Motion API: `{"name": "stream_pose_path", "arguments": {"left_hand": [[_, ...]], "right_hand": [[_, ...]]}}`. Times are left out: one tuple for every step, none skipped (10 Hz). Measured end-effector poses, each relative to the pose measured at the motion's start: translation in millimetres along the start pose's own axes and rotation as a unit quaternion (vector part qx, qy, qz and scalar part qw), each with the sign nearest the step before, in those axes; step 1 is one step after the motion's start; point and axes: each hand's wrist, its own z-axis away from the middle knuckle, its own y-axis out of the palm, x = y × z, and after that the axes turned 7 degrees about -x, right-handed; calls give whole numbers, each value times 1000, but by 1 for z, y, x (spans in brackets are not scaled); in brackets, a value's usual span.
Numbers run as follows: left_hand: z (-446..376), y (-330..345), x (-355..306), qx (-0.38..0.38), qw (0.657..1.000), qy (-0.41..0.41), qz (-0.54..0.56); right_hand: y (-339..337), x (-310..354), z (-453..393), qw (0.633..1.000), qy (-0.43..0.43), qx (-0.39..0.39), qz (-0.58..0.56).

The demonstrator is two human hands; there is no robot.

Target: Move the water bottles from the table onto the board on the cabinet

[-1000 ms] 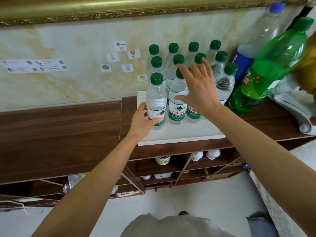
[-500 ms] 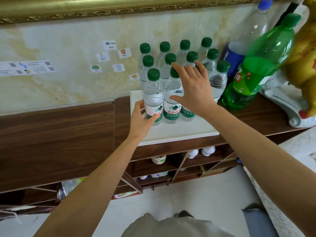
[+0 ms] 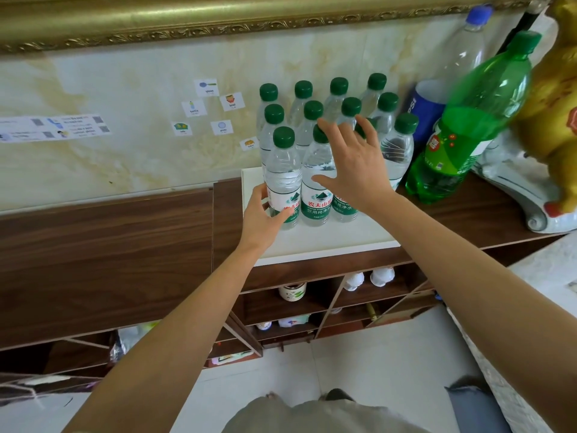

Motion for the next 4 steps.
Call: {"name": "stream_pose_path", "arguments": {"left_hand": [[2, -5, 0, 10, 1000, -2, 24], [8, -16, -7, 12, 999, 0, 44], [8, -30, -21, 5, 999, 32, 20], [9, -46, -31, -17, 997, 68, -39]], "right_hand": [[-4, 0, 3, 1000, -5, 2, -16], [-9, 1, 9, 999, -4, -2, -51], [-18, 4, 13, 994, 10, -34, -100], [-33, 13, 10, 986, 45, -50, -155]]}}
